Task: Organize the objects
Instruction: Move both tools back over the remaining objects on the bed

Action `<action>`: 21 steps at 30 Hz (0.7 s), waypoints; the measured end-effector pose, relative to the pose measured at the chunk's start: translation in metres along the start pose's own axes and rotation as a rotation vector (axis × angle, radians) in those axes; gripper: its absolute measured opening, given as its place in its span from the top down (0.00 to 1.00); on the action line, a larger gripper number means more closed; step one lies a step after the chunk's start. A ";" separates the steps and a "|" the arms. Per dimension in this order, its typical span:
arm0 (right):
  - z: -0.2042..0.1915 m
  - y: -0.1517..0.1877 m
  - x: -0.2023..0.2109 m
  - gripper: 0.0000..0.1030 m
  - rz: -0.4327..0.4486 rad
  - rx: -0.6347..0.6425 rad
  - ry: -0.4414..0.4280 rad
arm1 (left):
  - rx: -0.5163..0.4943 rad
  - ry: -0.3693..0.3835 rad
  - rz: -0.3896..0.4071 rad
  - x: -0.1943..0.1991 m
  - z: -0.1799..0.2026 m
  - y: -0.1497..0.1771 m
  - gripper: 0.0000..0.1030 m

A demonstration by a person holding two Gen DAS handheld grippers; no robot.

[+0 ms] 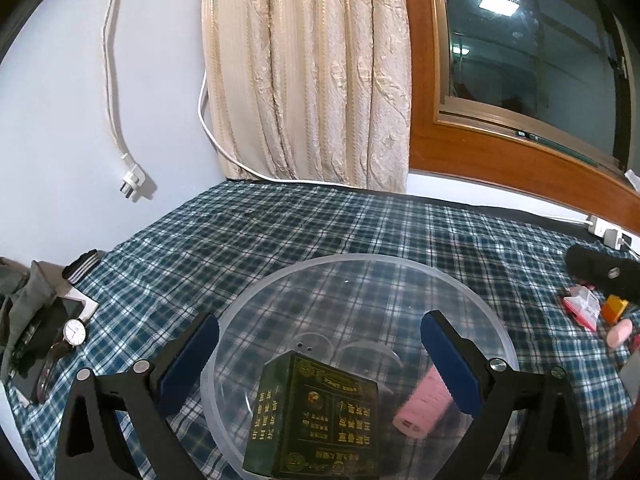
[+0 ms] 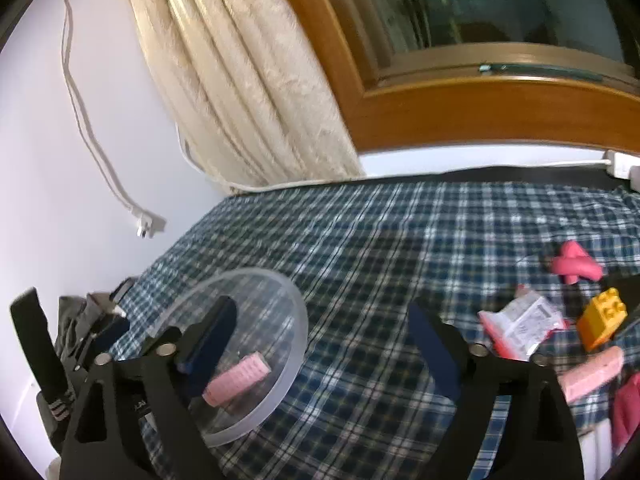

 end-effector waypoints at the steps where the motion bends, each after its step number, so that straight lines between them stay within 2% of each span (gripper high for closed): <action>1: 0.002 0.000 0.004 0.07 0.013 -0.005 0.003 | -0.002 -0.005 0.004 0.001 0.000 0.000 0.01; 13: 0.035 0.010 0.034 0.07 0.034 -0.041 0.077 | -0.035 -0.046 0.030 0.007 0.009 0.000 0.01; 21: 0.093 0.027 0.057 0.07 0.040 -0.137 0.161 | -0.080 0.004 0.019 0.019 0.034 0.004 0.01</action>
Point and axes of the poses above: each gripper's, at about its wrist camera, not at the fingertips, and x roughly against the way its jaws point, z to its right, y to its underside, the point moved 4 cm from there along -x, roughly the way its jaws point, and after that the axes turned 11 degrees about -z, right-handed, at the moved point
